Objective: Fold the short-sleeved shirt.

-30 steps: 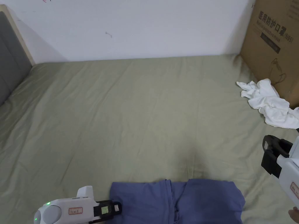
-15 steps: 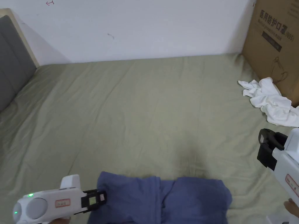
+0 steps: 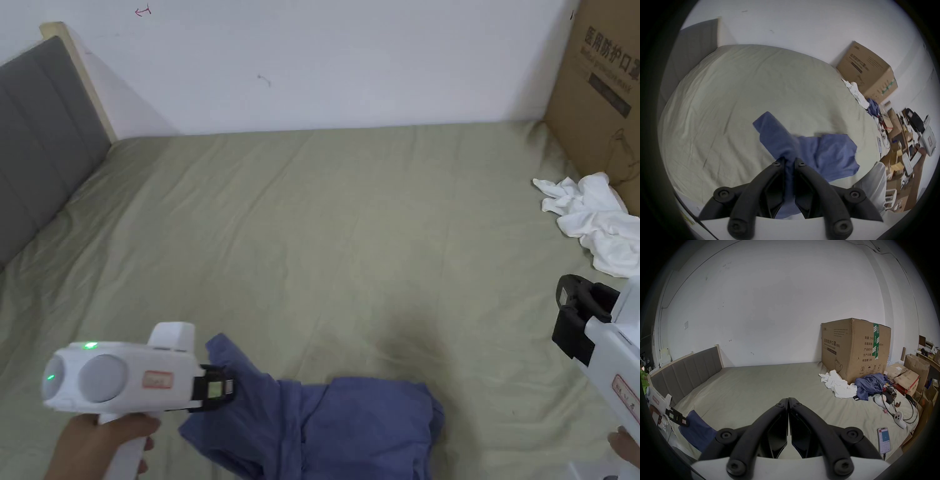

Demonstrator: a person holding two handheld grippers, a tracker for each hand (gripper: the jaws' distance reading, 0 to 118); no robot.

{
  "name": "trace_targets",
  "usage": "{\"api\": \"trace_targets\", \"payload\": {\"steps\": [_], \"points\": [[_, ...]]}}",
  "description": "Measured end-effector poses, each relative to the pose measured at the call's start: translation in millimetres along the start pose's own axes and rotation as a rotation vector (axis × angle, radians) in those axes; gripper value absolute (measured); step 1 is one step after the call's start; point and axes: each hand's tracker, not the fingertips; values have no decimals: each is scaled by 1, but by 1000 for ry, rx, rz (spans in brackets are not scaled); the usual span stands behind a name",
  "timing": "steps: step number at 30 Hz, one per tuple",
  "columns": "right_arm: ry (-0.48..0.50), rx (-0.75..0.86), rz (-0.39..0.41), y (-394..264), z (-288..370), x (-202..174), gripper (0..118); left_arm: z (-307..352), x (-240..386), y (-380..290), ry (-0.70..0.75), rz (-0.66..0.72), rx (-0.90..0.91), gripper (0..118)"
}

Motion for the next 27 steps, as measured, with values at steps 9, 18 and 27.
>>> {"api": "trace_targets", "payload": {"steps": [9, 18, 27], "points": [[-16, 14, -8, -1, 14, 16, 0, -89, 101, 9, -115, -132, -122, 8], [-48, -1, -9, -5, 22, 37, 0, -175, 169, -13, -41, -149, -233, 9], [-67, -2, -24, -6, 27, 40, 0, -164, 184, -18, -105, -103, -190, 77]]}}
